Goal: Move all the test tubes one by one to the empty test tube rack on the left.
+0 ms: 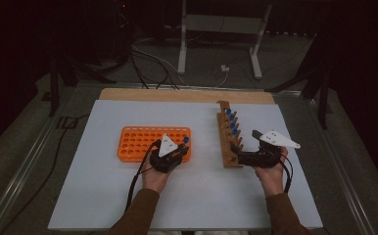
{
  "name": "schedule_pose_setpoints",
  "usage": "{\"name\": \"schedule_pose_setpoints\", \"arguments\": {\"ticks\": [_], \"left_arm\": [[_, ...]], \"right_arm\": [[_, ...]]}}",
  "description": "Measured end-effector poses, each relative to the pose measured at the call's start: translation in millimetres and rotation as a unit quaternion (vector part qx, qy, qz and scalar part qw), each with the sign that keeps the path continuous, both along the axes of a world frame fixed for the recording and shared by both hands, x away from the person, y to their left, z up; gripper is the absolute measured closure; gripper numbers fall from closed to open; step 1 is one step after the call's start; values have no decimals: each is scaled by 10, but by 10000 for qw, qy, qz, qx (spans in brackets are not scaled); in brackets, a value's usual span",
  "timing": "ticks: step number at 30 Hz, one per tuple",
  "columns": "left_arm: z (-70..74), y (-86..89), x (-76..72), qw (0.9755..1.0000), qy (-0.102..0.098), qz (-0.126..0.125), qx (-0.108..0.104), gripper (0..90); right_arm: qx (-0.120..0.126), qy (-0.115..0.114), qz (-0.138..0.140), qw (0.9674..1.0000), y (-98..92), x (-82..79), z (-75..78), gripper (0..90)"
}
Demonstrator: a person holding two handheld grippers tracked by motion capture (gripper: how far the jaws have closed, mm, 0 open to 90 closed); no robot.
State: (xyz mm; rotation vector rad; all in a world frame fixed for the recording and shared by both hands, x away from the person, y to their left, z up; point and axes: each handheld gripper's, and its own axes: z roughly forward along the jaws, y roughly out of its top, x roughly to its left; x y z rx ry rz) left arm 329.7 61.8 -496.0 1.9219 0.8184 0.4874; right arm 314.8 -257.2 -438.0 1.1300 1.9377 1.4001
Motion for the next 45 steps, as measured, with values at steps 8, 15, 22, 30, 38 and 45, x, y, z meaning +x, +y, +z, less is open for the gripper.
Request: {"name": "schedule_pose_setpoints", "arguments": {"ticks": [8, 15, 22, 30, 38, 45], "left_arm": [[-30, 0, -1, 10000, 38, 3, 64, 779], [-78, 4, -10, 9999, 70, 12, 71, 778], [-90, -4, -28, 9999, 49, 59, 75, 776], [-90, 65, -33, 9996, 179, 115, -164, 637], [76, 356, -107, 9978, 42, 321, -586, 528], [200, 645, -243, 9964, -23, 406, -749, 445]], "right_arm": [[-42, 49, 33, 10000, 22, 12, -31, 18], [-42, 70, 33, 10000, 30, 11, -39, 18], [-71, 96, 43, 9999, 47, 16, -56, 18], [-81, 125, 52, 9999, 65, 28, -63, 18], [-130, 189, 48, 9997, 59, 89, -76, 33], [-99, 273, 2, 9996, 62, 170, -110, 50]]}}
